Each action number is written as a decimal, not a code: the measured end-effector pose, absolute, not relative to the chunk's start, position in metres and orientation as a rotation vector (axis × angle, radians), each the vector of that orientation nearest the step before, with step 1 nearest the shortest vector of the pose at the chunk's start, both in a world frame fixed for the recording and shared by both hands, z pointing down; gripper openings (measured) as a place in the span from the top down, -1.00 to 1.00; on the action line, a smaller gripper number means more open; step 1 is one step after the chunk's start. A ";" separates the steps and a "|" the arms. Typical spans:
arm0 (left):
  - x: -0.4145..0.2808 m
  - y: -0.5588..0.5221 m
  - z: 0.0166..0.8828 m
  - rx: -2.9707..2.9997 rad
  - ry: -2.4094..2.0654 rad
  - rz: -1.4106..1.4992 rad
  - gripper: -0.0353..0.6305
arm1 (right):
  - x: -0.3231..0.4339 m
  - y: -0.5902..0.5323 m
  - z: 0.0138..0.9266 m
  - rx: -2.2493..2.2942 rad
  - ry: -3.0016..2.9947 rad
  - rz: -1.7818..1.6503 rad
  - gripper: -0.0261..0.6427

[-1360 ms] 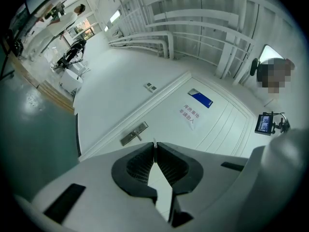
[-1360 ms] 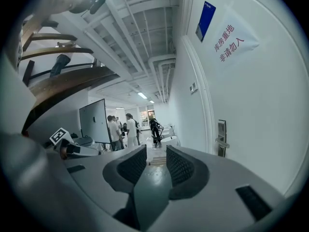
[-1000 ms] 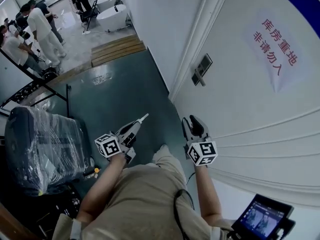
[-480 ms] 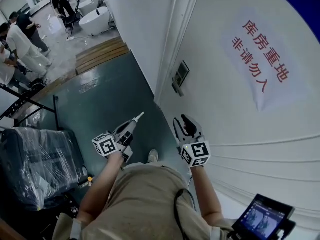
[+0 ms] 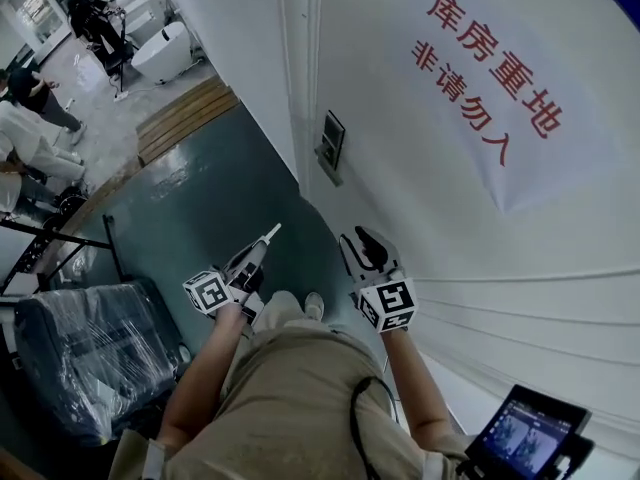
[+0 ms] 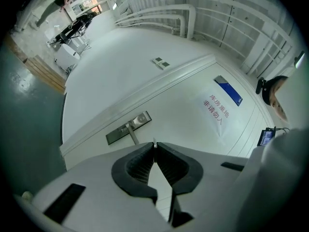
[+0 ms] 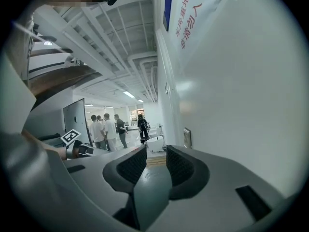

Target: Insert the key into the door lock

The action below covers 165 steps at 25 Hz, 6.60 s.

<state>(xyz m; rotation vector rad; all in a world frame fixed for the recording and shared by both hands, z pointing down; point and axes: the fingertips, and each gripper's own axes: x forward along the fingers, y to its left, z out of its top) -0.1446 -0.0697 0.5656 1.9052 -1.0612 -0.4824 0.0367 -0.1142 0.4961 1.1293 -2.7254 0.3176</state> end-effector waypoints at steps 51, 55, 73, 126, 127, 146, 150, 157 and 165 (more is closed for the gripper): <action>-0.103 -0.337 0.723 1.701 -0.650 -0.323 0.79 | -0.012 -0.246 0.535 1.386 -2.469 0.339 0.52; -0.098 -0.339 0.727 1.655 -0.645 -0.363 0.79 | -0.010 -0.240 0.539 1.388 -2.469 0.353 0.52; -0.088 -0.347 0.741 1.608 -0.648 -0.395 0.79 | 0.002 -0.215 0.551 1.421 -2.443 0.402 0.52; -0.080 -0.352 0.749 1.524 -0.597 -0.496 0.80 | 0.008 -0.226 0.552 1.429 -2.423 0.393 0.52; -0.079 -0.352 0.748 1.522 -0.594 -0.500 0.79 | 0.008 -0.226 0.552 1.430 -2.422 0.395 0.52; -0.079 -0.353 0.750 1.500 -0.580 -0.516 0.80 | 0.009 -0.232 0.556 1.430 -2.413 0.414 0.52; -0.078 -0.353 0.751 1.484 -0.588 -0.518 0.79 | 0.008 -0.233 0.556 1.421 -2.415 0.414 0.52; -0.079 -0.353 0.750 1.486 -0.590 -0.517 0.80 | 0.008 -0.232 0.557 1.408 -2.413 0.414 0.52; -0.078 -0.354 0.750 1.487 -0.588 -0.516 0.80 | 0.008 -0.232 0.557 1.408 -2.414 0.413 0.52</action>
